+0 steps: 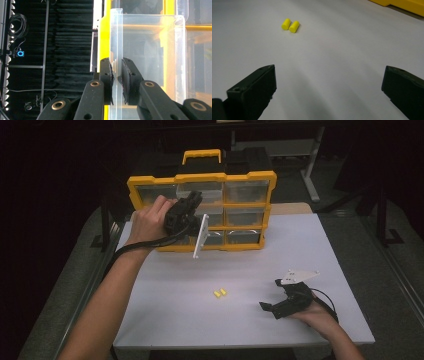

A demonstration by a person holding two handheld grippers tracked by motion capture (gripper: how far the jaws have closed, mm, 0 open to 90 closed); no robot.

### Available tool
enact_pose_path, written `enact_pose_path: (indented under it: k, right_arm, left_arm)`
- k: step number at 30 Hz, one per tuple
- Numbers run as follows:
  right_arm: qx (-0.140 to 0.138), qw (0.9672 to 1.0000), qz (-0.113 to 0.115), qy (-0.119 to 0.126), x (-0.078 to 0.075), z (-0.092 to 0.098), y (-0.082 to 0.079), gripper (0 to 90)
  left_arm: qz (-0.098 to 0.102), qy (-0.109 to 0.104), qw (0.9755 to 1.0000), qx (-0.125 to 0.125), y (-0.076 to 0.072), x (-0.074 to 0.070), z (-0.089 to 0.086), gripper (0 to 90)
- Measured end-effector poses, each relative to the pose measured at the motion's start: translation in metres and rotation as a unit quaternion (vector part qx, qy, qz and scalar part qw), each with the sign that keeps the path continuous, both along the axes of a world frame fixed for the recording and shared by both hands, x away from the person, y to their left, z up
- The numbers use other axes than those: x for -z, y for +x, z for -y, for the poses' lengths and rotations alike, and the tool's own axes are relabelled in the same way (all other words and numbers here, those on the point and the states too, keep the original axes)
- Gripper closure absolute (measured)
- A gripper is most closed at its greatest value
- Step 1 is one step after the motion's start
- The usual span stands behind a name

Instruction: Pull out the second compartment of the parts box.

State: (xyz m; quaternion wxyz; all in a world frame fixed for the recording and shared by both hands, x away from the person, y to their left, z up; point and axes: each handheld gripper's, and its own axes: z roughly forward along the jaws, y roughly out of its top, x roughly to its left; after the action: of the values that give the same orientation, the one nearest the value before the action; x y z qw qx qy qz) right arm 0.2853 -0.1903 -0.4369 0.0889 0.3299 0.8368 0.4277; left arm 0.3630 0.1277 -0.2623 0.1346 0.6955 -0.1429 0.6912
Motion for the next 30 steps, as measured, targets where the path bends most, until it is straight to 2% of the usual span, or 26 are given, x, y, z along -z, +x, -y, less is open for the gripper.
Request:
enact_pose_path:
  k: [10, 30]
  right_arm:
    - [0.000, 1.0000, 0.000, 0.001, 0.000, 0.000, 0.000, 0.0]
    - [0.000, 1.0000, -0.001, 0.000, 0.000, 0.000, 0.000, 0.0]
  left_arm:
    - [0.004, 0.006, 1.0000, 0.001, -0.010, 0.001, 0.000, 79.9]
    - [0.012, 0.005, 0.9999, 0.012, -0.029, 0.003, -0.003, 80.1]
